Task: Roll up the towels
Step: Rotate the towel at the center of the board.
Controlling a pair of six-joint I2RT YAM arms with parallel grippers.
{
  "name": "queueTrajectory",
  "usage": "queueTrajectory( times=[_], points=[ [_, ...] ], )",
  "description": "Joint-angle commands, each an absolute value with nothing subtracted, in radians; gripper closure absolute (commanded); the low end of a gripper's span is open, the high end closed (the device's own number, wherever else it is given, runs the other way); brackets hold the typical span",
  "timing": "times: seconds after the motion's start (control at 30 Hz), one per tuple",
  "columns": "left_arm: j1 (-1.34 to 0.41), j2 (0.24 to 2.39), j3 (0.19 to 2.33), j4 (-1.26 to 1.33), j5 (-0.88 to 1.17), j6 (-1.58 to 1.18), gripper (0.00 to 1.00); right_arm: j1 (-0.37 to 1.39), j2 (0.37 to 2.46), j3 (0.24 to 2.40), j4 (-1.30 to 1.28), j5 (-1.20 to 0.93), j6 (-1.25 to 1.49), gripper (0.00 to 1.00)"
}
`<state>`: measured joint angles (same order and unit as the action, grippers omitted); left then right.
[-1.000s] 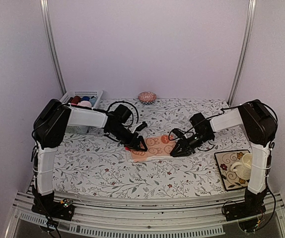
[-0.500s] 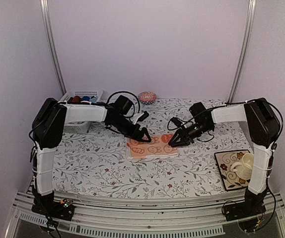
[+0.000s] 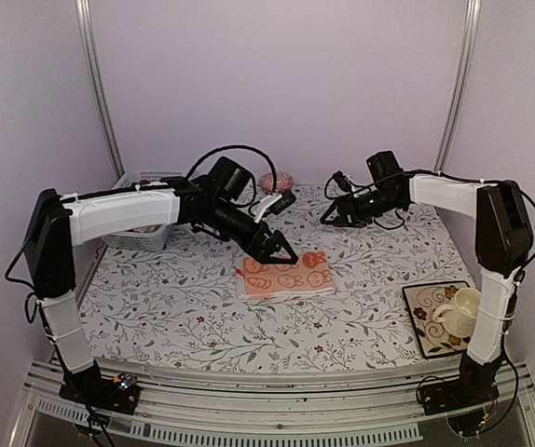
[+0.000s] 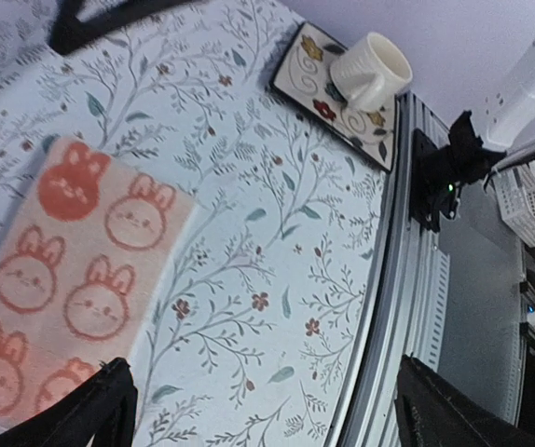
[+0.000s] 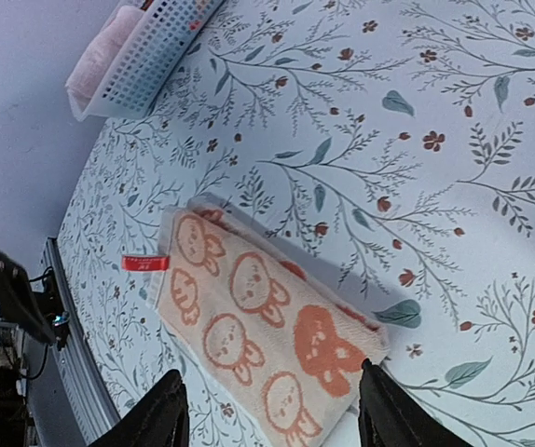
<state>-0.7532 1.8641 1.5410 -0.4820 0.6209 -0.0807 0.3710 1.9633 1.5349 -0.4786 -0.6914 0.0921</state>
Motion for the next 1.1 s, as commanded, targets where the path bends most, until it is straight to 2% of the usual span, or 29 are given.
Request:
queueTrajectory(
  times=[0.0, 0.27, 0.43, 0.83, 1.07],
  points=[
    [-0.795, 1.921, 1.471, -0.582, 0.716, -0.016, 0.03, 0.362, 2.070, 1.614, -0.480, -0.610, 0.115, 0.37],
    [-0.801, 2.057, 1.487, -0.660, 0.805, 0.040, 0.04, 0.363, 2.217, 1.699, -0.471, -0.626, 0.123, 0.36],
    [-0.810, 2.104, 1.482, -0.684, 0.789, 0.040, 0.03, 0.362, 2.259, 1.721, -0.462, -0.641, 0.098, 0.35],
    [-0.784, 2.130, 1.457, -0.700, 0.490, -0.023, 0.03, 0.370, 2.324, 1.713, -0.463, -0.714, 0.074, 0.35],
    [-0.709, 2.190, 1.493, -0.635, 0.368, -0.032, 0.03, 0.385, 2.284, 1.642, -0.456, -0.790, 0.058, 0.35]
  ],
)
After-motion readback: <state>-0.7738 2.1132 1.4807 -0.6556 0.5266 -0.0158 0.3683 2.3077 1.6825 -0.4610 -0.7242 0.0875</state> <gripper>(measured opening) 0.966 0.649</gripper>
